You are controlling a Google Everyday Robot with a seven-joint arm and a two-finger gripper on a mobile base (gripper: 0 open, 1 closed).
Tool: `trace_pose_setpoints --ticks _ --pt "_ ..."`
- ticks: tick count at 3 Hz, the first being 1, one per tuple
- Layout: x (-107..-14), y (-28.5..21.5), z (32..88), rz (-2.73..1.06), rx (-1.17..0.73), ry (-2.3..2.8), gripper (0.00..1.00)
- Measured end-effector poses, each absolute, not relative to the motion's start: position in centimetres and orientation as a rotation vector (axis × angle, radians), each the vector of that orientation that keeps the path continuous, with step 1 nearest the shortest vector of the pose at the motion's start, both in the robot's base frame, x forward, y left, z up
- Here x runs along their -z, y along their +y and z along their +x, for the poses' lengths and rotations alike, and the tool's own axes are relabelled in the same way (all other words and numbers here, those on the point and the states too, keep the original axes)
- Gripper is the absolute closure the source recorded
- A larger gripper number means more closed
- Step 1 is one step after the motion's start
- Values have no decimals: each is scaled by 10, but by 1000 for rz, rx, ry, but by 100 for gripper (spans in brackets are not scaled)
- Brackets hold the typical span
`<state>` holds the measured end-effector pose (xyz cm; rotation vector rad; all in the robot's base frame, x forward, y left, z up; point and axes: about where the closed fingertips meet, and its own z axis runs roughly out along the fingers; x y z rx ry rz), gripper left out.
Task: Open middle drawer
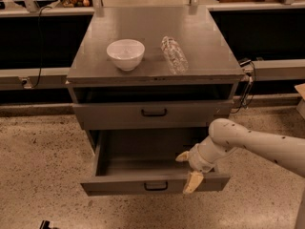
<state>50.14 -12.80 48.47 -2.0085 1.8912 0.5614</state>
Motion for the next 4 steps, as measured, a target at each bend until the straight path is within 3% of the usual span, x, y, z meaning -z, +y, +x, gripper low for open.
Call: trace_pose_setpoints --ticks 1,2,4 --pt "-500 -133 527 -2005 -490 1888 24" --pt "-503 -141 552 -1959 -434 1902 33" --pt "-475 -141 586 -1891 -354 1960 76"
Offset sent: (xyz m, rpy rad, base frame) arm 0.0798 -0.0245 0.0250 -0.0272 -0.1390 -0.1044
